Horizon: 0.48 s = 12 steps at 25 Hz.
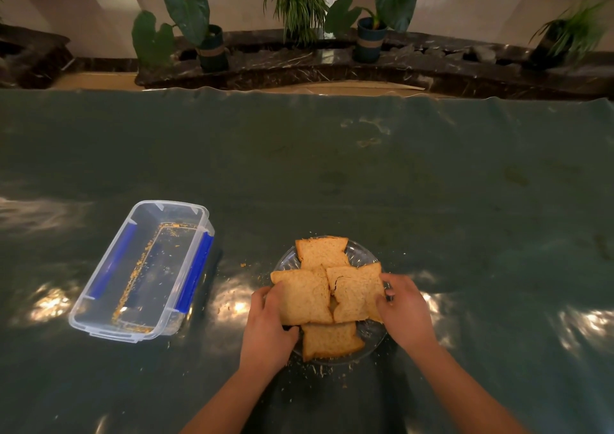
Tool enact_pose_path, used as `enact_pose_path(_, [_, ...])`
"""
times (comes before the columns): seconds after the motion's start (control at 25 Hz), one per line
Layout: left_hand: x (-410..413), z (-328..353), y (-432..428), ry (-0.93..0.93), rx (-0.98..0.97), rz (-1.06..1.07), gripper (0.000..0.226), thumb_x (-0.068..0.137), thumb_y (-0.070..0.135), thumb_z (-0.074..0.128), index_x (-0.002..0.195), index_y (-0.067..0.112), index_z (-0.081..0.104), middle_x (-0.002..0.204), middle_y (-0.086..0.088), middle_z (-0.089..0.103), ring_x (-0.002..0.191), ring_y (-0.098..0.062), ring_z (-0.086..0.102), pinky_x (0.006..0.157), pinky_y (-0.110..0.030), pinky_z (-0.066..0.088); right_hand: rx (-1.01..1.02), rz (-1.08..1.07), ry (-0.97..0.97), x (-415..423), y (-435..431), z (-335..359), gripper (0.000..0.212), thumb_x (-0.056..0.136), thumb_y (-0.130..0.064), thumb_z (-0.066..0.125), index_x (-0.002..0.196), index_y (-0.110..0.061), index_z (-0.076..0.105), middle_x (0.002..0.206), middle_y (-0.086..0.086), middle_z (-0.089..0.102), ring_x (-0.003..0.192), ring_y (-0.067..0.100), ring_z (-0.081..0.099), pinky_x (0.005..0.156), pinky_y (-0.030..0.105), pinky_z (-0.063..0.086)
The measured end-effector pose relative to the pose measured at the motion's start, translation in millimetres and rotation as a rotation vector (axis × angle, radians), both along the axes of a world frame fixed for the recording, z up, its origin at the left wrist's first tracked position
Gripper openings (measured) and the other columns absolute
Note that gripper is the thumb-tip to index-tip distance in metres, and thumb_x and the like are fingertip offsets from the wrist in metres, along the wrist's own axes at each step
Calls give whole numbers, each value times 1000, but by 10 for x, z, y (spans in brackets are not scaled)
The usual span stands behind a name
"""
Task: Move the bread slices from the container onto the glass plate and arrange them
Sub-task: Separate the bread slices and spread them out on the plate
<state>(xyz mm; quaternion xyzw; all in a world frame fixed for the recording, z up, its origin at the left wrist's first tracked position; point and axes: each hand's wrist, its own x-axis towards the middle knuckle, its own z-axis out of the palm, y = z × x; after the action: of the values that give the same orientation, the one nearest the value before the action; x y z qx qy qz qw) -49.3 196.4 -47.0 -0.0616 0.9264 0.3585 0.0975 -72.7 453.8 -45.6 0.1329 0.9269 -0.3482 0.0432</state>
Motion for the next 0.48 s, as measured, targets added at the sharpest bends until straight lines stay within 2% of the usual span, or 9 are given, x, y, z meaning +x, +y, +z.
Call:
enact_pose_path(0.16, [-19, 9, 12, -16, 32, 36, 79, 74, 12, 70, 143, 23, 33, 142, 3, 34, 119, -18, 49, 88, -23, 40, 25, 13, 2, -15, -3, -9, 39, 84, -16, 63, 123, -18, 59, 123, 2, 62, 102, 19, 62, 87, 37, 54])
enact_pose_path(0.32, [-80, 34, 31, -27, 115, 92, 77, 76, 23, 72, 143, 25, 32, 143, 2, 40, 124, -19, 47, 93, -30, 41, 51, 30, -18, -56, 19, 3, 43, 82, -18, 63, 125, -18, 58, 124, 2, 63, 106, 22, 62, 89, 41, 54])
enact_pose_path(0.48, [-91, 49, 8, -46, 188, 118, 74, 77, 31, 71, 141, 32, 34, 138, 4, 49, 121, -17, 51, 98, -42, 48, 63, 74, -25, -60, 27, 14, 51, 81, -18, 64, 131, -20, 53, 130, 0, 59, 106, 22, 61, 89, 39, 52])
